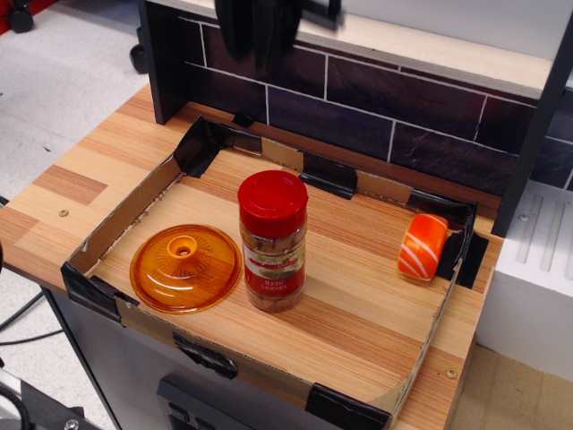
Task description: Upright basil bottle
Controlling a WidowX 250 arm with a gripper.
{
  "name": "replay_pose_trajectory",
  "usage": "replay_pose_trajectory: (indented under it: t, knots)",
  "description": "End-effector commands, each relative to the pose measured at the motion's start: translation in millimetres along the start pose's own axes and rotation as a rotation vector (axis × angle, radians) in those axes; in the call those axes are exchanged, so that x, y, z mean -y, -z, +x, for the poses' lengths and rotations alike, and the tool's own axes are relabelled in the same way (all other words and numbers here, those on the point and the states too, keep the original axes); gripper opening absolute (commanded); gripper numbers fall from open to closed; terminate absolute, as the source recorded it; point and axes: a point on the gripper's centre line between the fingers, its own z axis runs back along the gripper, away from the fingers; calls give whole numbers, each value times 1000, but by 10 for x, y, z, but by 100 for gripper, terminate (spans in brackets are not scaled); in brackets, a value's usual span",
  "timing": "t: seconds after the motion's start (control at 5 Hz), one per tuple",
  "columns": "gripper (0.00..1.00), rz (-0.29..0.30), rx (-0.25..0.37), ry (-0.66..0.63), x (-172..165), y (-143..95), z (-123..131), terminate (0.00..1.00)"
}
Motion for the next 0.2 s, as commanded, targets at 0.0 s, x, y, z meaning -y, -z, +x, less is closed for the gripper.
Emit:
replay_pose_trajectory:
  t: [0.0]
  knots:
    - [100, 40, 26, -97, -185, -83, 91, 100]
